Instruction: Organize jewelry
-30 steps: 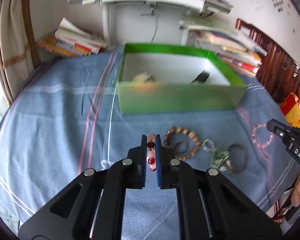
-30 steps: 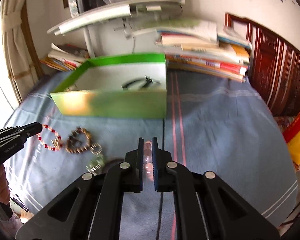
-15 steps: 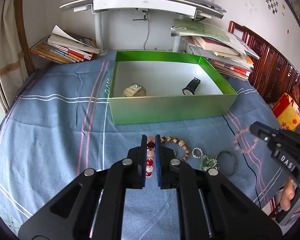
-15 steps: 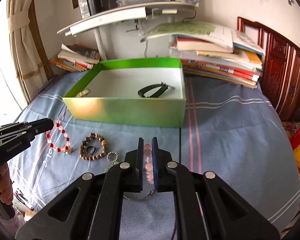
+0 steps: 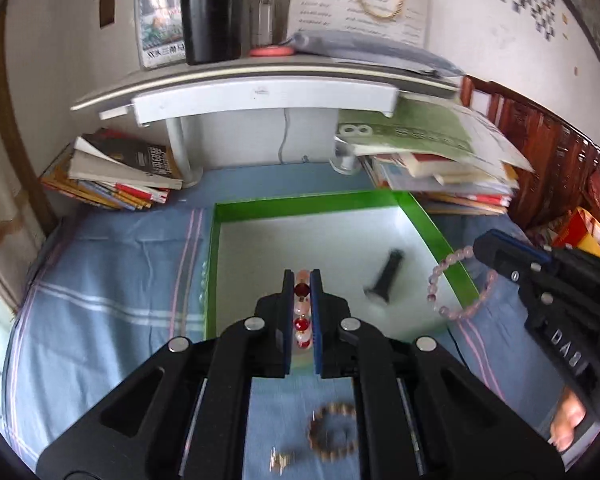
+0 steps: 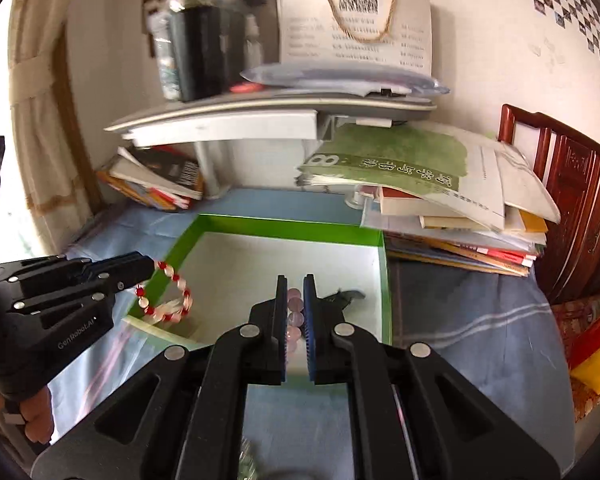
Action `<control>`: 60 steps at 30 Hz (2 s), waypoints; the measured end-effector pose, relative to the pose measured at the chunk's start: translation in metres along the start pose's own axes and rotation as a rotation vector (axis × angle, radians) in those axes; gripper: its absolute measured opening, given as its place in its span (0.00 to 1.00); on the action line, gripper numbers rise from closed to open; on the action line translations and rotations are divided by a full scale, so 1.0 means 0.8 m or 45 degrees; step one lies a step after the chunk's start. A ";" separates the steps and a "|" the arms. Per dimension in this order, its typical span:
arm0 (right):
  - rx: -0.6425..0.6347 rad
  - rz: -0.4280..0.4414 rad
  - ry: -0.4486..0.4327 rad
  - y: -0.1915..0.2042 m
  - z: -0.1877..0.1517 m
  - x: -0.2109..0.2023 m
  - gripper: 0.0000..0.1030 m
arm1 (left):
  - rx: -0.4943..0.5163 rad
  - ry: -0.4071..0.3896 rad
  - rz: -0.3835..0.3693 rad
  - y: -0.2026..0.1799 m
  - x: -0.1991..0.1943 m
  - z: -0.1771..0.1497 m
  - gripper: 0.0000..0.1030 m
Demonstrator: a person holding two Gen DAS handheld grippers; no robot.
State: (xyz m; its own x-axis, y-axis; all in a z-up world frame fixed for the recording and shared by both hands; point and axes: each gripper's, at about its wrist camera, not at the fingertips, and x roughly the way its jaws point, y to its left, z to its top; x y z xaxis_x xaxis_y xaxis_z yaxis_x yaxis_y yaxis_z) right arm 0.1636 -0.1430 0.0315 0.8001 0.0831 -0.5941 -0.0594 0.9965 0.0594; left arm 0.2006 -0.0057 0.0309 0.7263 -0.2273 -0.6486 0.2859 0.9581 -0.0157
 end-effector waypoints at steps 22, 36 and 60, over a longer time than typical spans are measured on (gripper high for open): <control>0.004 0.118 0.262 -0.005 -0.154 -0.025 0.33 | 0.075 0.197 0.147 0.008 0.022 -0.141 0.56; -0.268 0.080 0.384 0.073 -0.189 0.015 0.10 | 0.004 0.293 0.074 0.018 0.042 -0.178 0.62; 0.160 -0.024 0.127 -0.072 -0.154 -0.082 0.08 | -0.058 0.257 -0.067 0.009 -0.007 -0.195 0.11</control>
State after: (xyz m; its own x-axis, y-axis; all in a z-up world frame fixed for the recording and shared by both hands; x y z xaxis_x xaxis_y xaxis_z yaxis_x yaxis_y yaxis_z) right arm 0.0409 -0.2043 -0.0318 0.7369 0.0711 -0.6723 0.0353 0.9890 0.1433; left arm 0.1013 0.0298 -0.0841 0.5699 -0.2422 -0.7852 0.2884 0.9537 -0.0849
